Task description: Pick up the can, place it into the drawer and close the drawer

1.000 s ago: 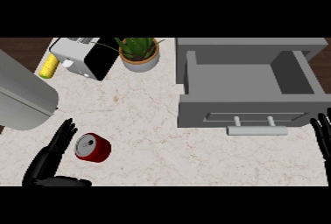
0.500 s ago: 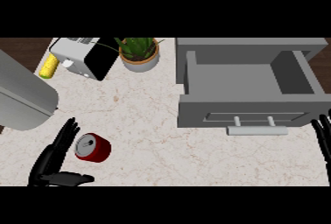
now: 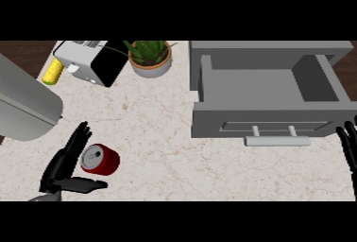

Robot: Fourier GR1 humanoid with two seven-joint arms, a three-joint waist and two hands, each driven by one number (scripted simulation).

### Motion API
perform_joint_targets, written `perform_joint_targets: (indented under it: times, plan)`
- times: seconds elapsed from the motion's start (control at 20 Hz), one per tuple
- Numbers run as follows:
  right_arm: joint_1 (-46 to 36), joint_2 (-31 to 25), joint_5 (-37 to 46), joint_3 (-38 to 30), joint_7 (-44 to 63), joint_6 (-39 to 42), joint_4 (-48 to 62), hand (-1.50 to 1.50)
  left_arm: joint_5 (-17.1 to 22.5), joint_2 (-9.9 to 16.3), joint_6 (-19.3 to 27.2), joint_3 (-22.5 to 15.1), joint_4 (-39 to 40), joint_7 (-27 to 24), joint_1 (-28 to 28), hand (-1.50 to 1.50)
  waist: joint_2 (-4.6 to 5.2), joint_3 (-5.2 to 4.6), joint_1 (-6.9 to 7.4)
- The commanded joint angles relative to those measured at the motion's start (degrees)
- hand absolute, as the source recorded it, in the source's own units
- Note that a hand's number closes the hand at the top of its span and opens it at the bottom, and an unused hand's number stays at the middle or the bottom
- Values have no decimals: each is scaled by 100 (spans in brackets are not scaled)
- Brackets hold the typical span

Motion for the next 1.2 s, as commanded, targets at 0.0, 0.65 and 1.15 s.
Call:
perform_joint_targets:
  times: [0.0,0.65,1.15]
  plan:
    - [3,-21,-36,-67,51,56,-42,-150,-94,-93,131,-63,653,-426,-248,-150,1,-1,-8]
    - [560,93,-141,20,-158,159,-318,-150,1,-265,151,-403,207,88,-288,-150,-3,0,-5]
    - [145,-30,-346,-280,5,291,-197,-150,227,-618,73,-625,-180,430,-484,150,-4,1,7]
